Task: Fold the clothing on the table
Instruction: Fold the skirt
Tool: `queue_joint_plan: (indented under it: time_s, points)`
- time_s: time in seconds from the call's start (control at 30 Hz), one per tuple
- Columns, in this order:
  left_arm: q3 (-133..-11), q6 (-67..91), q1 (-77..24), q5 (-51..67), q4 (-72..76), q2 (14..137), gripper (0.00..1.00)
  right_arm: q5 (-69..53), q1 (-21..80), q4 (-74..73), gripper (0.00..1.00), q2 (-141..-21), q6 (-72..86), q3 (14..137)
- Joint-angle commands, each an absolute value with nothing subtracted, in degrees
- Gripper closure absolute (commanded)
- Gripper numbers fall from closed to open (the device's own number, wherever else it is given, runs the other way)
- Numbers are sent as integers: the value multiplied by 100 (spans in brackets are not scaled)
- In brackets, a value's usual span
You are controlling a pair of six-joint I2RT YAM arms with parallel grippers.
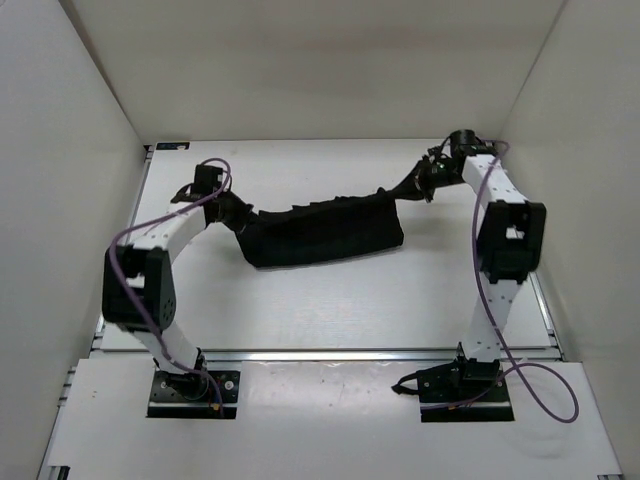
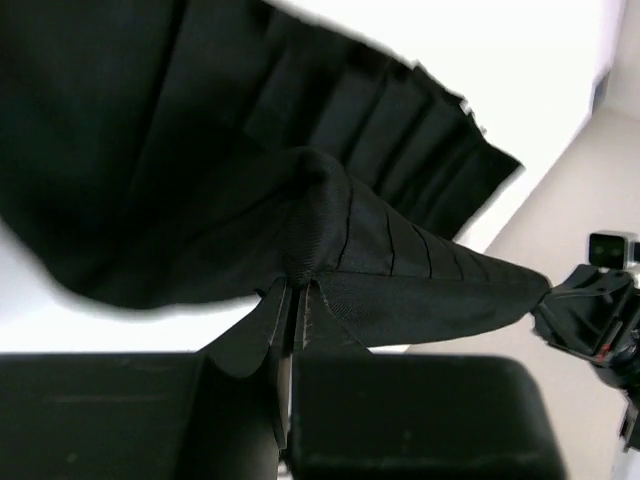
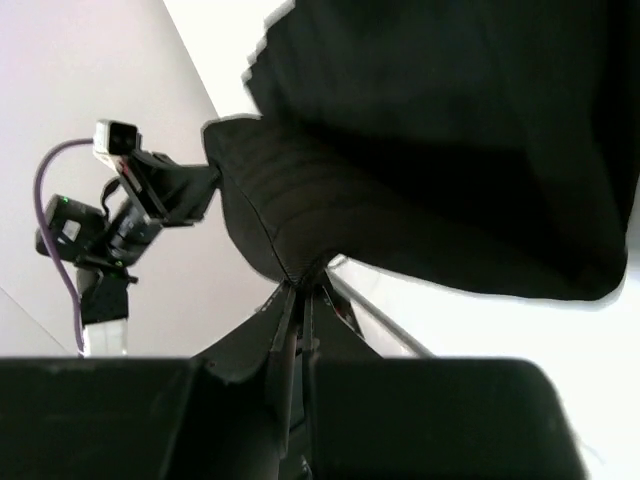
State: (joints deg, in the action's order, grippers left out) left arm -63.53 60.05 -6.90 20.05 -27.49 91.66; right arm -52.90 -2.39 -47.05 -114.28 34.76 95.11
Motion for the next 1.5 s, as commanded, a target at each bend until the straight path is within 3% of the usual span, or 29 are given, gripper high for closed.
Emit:
queue_joint_plan:
  time_s: [0.0, 0.2, 0.27, 0.37, 0.43, 0.57, 0.7, 0.97, 1.2, 1.33, 1.47]
  points:
    - [-7108, 5792, -501, 1486, -2601, 9841, 100, -5221, -290, -4919, 100, -12695, 3464, 11295]
    - [-7628, 5871, -422, 1460, -2531, 10511, 99, -5081, -229, -5616, 100, -14176, 3130, 13524]
    - [-7629, 5845, -439, 1468, -2522, 10520, 95, -5133, -246, -5485, 97, -14220, 3112, 13492]
    - [-7384, 5932, -404, 1503, -2330, 10398, 94, -5081, -255, -5458, 100, -14265, 2927, 13526]
    - [-7365, 5985, -343, 1660, -2110, 10415, 100, -4958, -255, -5545, 100, -14221, 2752, 13649]
    - [-7847, 5968, -404, 1907, -2110, 10415, 100, -4511, -412, -6037, 100, -13774, 2330, 13588]
    - [-7955, 5783, -492, 2126, -2452, 10012, 100, -4149, -562, -6302, 100, -12167, 2109, 11869]
    - [-5661, 5477, -755, 2312, -2767, 7938, 100, -3859, -220, -5609, 100, -9206, 2285, 7968]
    - [-3967, 5458, -1230, 2118, -3190, 6462, 100, -4421, -360, -4458, 100, -6850, 2917, 4785]
    - [-3822, 5388, -1152, 2030, -3638, 5960, 100, -4649, -220, -4368, 100, -6381, 3146, 4271]
    - [-4708, 5335, -985, 1828, -3858, 6098, 100, -4676, -377, -4509, 99, -6914, 3050, 5165]
